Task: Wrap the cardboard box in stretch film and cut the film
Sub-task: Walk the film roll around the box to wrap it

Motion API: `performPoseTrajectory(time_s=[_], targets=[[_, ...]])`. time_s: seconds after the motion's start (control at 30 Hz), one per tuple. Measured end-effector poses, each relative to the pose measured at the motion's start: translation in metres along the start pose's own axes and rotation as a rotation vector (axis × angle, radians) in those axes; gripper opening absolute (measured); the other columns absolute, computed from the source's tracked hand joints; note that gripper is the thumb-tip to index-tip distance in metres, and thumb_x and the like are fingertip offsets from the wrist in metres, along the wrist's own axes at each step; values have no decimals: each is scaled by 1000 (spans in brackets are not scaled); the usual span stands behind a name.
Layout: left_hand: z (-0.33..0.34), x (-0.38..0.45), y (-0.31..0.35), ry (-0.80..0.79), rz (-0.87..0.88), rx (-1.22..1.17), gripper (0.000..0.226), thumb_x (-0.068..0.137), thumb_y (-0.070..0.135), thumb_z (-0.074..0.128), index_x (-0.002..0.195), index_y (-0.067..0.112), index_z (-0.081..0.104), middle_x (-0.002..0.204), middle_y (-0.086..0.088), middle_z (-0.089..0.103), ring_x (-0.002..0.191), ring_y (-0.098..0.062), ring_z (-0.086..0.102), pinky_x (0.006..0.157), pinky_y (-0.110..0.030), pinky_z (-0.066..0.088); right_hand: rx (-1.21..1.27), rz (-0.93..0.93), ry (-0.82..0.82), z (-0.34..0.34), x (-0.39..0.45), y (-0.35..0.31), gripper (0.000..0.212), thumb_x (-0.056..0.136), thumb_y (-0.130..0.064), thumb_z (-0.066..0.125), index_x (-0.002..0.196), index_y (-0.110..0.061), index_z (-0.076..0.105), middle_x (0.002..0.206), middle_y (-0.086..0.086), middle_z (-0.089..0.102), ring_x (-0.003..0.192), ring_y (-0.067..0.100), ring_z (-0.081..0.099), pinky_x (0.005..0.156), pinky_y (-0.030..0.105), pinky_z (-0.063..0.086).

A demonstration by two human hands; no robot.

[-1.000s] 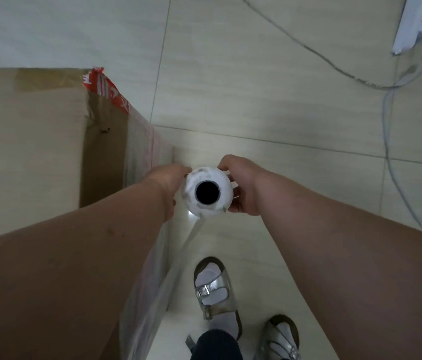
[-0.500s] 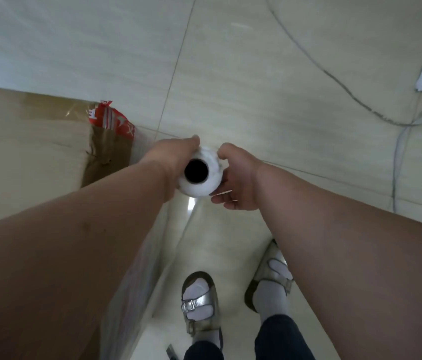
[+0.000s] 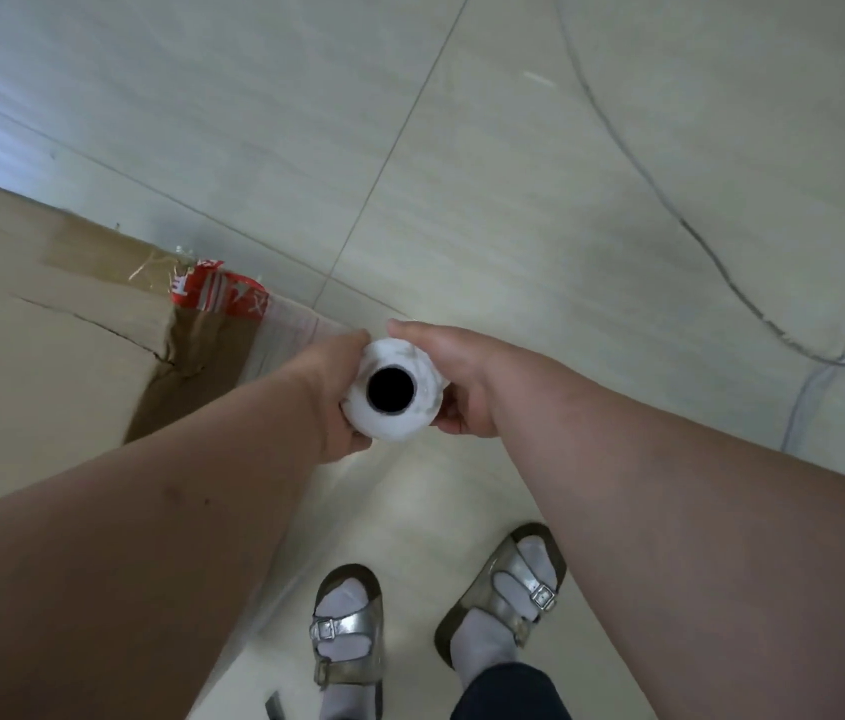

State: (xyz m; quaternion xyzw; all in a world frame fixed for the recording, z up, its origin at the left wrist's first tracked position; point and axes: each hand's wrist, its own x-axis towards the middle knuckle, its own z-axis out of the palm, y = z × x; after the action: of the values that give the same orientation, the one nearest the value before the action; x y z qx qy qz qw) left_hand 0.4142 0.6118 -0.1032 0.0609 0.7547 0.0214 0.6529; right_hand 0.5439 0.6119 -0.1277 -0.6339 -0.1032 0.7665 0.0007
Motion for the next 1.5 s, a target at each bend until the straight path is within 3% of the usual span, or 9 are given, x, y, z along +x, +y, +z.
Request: performPoseTrajectory(time_s=[0.4, 0.53, 0.67, 0.77, 0.93, 1.1, 1.23, 1.37, 1.5], targets=[[15, -4, 105, 222, 360, 476, 35, 97, 41, 47, 102, 9, 61, 95, -5, 61, 95, -26, 58, 84, -34, 45, 15, 40, -31, -18, 14, -76, 41, 79, -28, 39, 103, -7, 64, 101, 16, 70, 81, 31, 64, 77, 32, 46], [10, 9, 138, 232, 389, 465, 24, 100, 31, 42, 97, 12, 56, 104, -14, 60, 95, -23, 49, 87, -36, 43, 26, 82, 81, -16, 26, -103, 58, 77, -51, 52, 114, -8, 65, 113, 14, 68, 82, 29, 65, 82, 35, 54], [-2, 8, 150, 88, 37, 241, 47, 97, 48, 40, 114, 9, 59, 118, -18, 64, 106, -34, 61, 97, -48, 46, -77, 112, 92, -10, 25, -123, 84, 66, -85, 53, 113, -16, 58, 108, 4, 57, 78, 22, 51, 70, 32, 49], [-6, 2, 161, -7, -127, 333, 46, 98, 35, 40, 123, -1, 53, 123, -21, 60, 114, -40, 56, 104, -51, 40, -132, 122, 87, -7, 24, -135, 76, 63, -81, 60, 107, -20, 66, 104, 3, 67, 81, 21, 59, 65, 30, 47], [-13, 2, 178, 22, 105, 421, 19, 100, 17, 39, 103, 5, 53, 92, -13, 59, 82, -31, 59, 78, -38, 52, -60, 79, 16, -5, 21, -159, 47, 78, -55, 64, 103, -16, 68, 96, 3, 71, 86, 23, 70, 76, 30, 56], [-31, -4, 207, 225, 313, 558, 34, 98, 39, 48, 96, 8, 61, 91, -8, 63, 89, -26, 60, 86, -36, 47, -28, 53, -77, 9, 28, -191, 39, 80, -44, 45, 96, -15, 65, 92, 10, 67, 78, 27, 61, 72, 30, 43], [-46, 15, 222, 314, 304, 390, 32, 97, 39, 49, 83, 11, 55, 82, -3, 54, 89, -24, 51, 80, -32, 41, -66, 59, -26, 10, 43, -209, 32, 72, -34, 42, 90, -12, 56, 87, 9, 62, 75, 28, 58, 69, 33, 42], [-63, 21, 225, 213, 74, 75, 50, 96, 48, 49, 128, 9, 53, 111, -10, 60, 104, -29, 58, 90, -36, 47, -193, 79, 81, 11, 56, -230, 45, 80, -53, 51, 97, -12, 56, 92, 6, 59, 74, 25, 56, 69, 31, 46], [-58, 16, 224, -1, -104, -101, 41, 99, 39, 43, 118, 6, 58, 95, -15, 67, 74, -30, 65, 58, -34, 57, -307, 61, 3, 25, 65, -242, 75, 57, -79, 62, 111, -26, 65, 116, 1, 65, 100, 24, 67, 86, 33, 54]])
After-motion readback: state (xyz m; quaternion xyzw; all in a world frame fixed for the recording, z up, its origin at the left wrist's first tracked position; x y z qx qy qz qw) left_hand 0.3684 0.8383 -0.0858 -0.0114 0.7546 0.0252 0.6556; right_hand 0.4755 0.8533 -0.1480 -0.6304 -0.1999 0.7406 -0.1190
